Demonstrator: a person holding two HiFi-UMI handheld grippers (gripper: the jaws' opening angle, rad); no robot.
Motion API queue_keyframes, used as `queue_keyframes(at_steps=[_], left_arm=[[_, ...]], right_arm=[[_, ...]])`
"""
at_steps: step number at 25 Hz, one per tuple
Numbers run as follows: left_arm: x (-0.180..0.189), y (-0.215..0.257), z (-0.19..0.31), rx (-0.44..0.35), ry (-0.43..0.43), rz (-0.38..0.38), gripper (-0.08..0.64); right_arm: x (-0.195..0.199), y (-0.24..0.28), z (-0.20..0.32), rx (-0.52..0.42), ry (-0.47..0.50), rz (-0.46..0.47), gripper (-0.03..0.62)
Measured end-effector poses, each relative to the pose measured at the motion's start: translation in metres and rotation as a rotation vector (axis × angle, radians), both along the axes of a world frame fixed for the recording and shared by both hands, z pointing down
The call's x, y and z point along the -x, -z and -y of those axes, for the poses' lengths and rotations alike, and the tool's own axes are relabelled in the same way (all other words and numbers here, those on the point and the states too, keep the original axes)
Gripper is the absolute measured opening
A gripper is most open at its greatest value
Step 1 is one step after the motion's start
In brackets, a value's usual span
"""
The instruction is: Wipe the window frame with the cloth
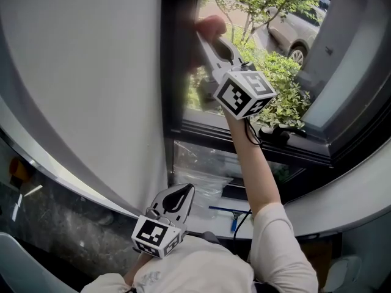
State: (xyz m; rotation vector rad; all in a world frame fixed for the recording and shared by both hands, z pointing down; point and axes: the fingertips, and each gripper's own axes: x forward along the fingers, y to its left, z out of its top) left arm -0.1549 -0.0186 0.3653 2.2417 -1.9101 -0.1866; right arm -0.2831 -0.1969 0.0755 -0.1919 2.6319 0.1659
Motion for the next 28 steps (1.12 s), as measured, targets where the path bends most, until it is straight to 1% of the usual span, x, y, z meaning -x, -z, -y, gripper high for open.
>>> queue_keyframes(at_steps=[4,9,16,21,28], left_arm=[[0.002,-0.001,0.0,0.004,0.001,-0.002,0.011],[0.002,-0.002,0.0,0.001,-0.003,-0.013,0.011],[0.001,-0.009,0.003,0.023,-0.014,-0.026,0.011],[-0.003,-0.011,0.007,0.03,-0.036,-0.029,0.009],[-0.004,-0.015,0.009,0.048,-0.037,-0.037,0.011]], right_arm=[[0.001,-0.002,0.0,0.025,0.019,0.008,0.079],[-0.001,-0.007,0.0,0.078,0.045,0.039,0.079],[-0.001,-0.018,0.0,0.089,0.053,0.043,0.078],[0.0,-0.027,0.0,0.096,0.058,0.028,0.078],[-0.001,-0.04,0.002,0.133,0.057,0.03,0.08]])
